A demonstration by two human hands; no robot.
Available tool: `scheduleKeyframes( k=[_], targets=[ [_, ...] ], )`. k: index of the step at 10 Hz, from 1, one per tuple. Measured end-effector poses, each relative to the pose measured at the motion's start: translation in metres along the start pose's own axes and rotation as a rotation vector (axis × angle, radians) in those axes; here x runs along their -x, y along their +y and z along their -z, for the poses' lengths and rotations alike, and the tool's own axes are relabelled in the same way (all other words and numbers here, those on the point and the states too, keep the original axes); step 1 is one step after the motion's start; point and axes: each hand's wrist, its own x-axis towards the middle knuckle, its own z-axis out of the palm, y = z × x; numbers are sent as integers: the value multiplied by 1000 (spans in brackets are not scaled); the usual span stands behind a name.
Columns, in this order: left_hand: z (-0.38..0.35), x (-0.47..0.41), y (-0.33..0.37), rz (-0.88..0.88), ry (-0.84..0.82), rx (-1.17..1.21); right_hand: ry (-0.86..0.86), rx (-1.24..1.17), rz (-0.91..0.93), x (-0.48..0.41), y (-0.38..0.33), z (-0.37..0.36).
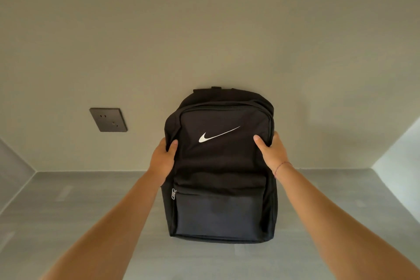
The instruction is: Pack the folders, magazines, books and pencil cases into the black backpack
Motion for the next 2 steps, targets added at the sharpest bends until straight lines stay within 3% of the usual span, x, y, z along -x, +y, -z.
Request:
scheduleKeyframes(
  k=[1, 2],
  targets=[
    [-3, 11, 1, 20, 12, 60, -56, -18, -30, 6, 6, 7],
    [-2, 60, -31, 94, 150, 72, 115, 173, 91, 27, 5, 34]
  ],
)
